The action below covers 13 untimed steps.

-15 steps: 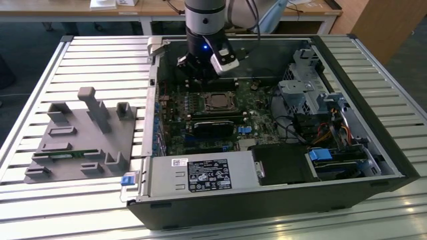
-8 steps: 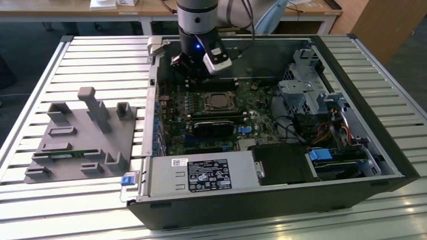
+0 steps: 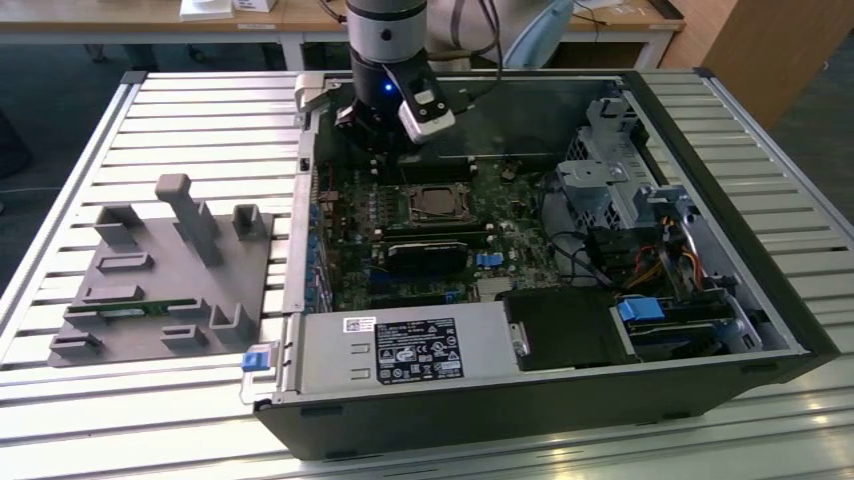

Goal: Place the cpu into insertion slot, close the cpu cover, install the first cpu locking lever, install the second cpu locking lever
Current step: 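Install the first cpu locking lever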

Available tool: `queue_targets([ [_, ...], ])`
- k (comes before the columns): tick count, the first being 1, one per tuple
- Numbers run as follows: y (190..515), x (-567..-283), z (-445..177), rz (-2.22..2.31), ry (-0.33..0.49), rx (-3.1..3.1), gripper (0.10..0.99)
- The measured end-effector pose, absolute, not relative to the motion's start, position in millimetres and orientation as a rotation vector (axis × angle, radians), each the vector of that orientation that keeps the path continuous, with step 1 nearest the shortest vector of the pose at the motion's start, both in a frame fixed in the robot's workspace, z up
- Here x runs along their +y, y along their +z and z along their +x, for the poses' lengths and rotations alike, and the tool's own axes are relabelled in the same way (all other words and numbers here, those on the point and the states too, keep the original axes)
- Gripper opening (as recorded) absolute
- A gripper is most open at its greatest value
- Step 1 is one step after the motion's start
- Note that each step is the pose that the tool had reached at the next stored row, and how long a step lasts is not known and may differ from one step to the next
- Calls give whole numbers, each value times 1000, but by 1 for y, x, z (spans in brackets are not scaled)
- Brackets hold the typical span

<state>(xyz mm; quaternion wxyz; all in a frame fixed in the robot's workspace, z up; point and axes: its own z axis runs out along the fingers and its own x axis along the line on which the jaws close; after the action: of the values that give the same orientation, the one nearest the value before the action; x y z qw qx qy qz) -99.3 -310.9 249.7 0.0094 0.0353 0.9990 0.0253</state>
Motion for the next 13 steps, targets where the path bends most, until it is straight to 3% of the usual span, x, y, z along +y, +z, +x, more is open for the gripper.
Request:
queue_targets([
  [13, 250, -293, -102, 107, 79, 3120, 106],
])
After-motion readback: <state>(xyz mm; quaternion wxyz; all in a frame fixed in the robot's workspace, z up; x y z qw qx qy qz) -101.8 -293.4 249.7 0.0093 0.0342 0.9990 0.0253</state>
